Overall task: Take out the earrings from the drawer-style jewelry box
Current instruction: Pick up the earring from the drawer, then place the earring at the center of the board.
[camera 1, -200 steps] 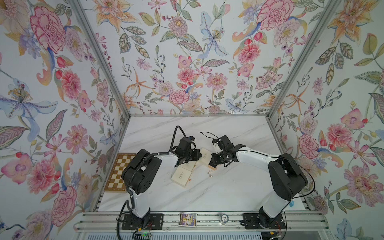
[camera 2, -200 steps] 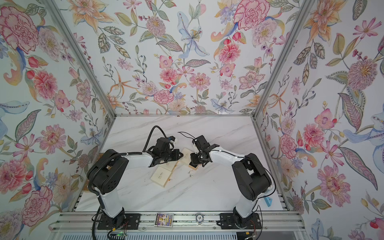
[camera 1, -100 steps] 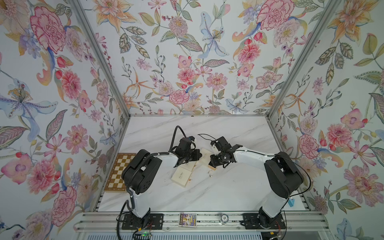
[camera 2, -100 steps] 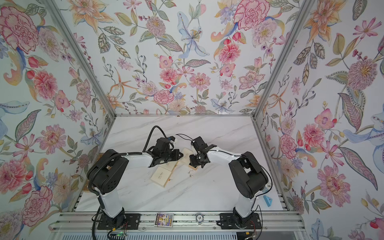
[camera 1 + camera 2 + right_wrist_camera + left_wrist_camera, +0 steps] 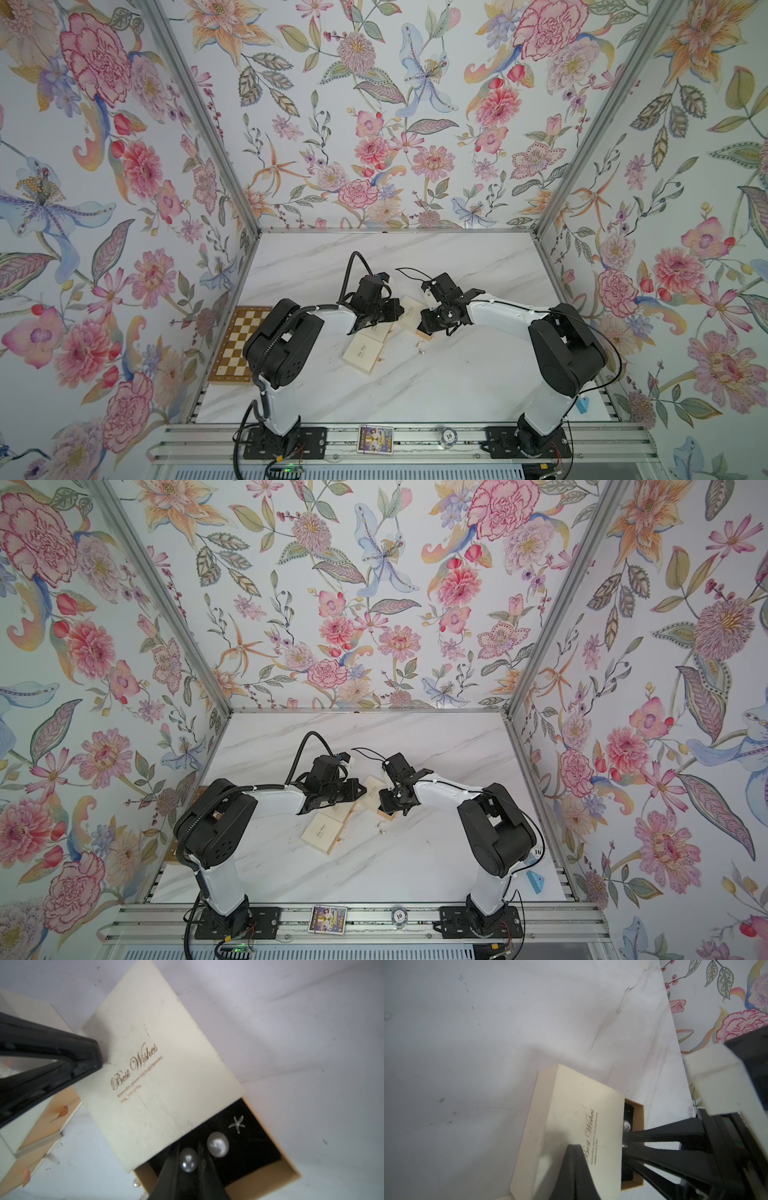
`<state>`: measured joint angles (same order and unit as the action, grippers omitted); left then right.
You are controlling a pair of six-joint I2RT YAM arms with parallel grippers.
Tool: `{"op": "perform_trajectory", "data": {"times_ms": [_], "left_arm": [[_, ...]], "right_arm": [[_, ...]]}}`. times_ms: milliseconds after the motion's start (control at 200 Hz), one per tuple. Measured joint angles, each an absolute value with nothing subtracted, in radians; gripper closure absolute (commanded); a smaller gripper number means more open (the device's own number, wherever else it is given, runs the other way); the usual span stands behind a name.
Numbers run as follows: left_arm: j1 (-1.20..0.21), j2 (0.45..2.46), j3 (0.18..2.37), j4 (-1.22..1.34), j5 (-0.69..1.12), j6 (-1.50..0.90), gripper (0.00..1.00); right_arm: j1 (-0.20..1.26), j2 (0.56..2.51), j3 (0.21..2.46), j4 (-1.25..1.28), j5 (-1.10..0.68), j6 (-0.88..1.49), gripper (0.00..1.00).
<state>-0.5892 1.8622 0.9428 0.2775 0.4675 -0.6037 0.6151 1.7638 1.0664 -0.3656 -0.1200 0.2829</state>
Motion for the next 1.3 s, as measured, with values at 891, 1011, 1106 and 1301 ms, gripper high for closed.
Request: {"op": "perform_trajectory", "data": {"times_ms": [891,1011,1106,1301], "left_arm": [[-0.589,1.862,0.94,0.284,0.468,-0.604,1.0],[-0.589,1.862,0.94,0.283,0.467,-0.604,1.0],[-0.589,1.862,0.94,0.283,0.467,-0.603,1.0],[-0.589,1.861,0.94,0.282,0.467,-0.603,1.0]], "right_arm": [[0.593,1.584,0.968,-0.311,-0.073,0.3,0.88],[0.533,1.51,0.912,-0.289,-0.073,0.325,0.88],[0.453,1.459,0.86,-0.268,-0.092,0.348,0.87],[0.334,1.439,0.791,-0.26,-0.15,0.379,0.87]]}}
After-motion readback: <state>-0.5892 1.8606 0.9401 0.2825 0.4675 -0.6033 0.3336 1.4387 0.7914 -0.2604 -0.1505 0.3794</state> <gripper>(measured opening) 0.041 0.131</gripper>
